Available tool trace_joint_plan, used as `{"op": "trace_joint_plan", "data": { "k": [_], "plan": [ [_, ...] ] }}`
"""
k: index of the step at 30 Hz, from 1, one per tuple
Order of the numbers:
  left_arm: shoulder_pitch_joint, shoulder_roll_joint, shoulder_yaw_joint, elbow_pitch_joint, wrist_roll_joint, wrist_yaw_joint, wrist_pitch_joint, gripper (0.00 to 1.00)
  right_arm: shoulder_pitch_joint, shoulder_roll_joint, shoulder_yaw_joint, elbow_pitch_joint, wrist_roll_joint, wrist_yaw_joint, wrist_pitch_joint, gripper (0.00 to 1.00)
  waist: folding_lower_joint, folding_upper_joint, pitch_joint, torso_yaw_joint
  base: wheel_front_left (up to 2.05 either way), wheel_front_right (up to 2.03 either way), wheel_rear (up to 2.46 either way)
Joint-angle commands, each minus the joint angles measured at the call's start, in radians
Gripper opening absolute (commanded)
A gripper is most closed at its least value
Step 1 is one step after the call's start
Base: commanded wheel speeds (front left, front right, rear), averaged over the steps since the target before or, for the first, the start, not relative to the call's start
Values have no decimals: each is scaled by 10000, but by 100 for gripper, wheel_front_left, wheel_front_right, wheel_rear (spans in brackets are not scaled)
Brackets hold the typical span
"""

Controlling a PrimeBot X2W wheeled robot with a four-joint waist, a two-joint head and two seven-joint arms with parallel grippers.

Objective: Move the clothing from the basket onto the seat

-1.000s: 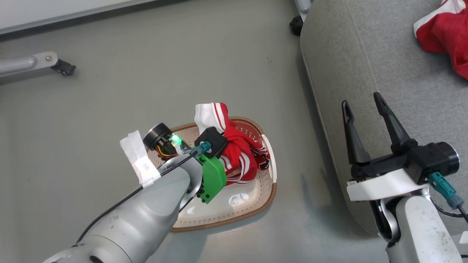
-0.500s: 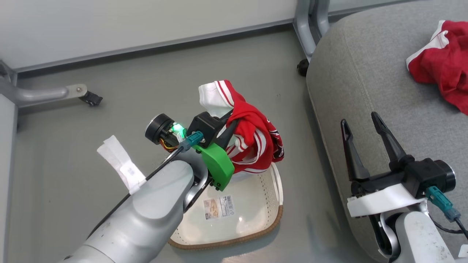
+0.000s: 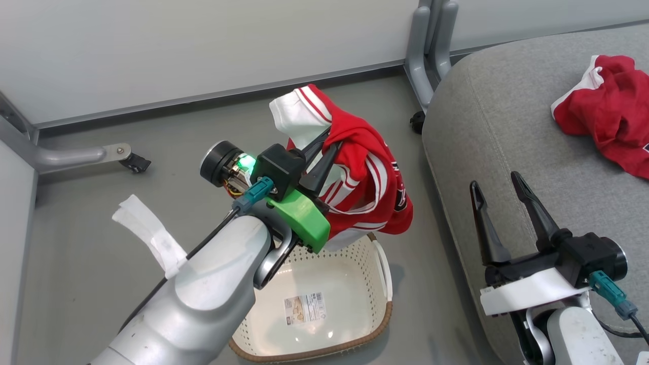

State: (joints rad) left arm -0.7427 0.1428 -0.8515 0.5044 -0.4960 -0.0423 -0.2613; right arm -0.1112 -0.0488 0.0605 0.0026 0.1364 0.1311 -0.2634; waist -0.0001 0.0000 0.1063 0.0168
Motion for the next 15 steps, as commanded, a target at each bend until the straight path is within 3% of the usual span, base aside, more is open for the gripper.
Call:
{"op": "trace_joint_plan", "data": {
  "k": [1, 15],
  "plan": [
    [148, 58, 42, -133, 85, 63, -53, 0, 197, -31, -3, -24, 53, -7, -19, 100, 1, 0, -67, -14, 0, 0, 0],
    [-78, 100, 49, -903, 54, 185, 71, 0, 398, -31, 63, -101, 126, -7, -19, 100, 1, 0, -334, -43, 0, 0, 0]
  ]
}}
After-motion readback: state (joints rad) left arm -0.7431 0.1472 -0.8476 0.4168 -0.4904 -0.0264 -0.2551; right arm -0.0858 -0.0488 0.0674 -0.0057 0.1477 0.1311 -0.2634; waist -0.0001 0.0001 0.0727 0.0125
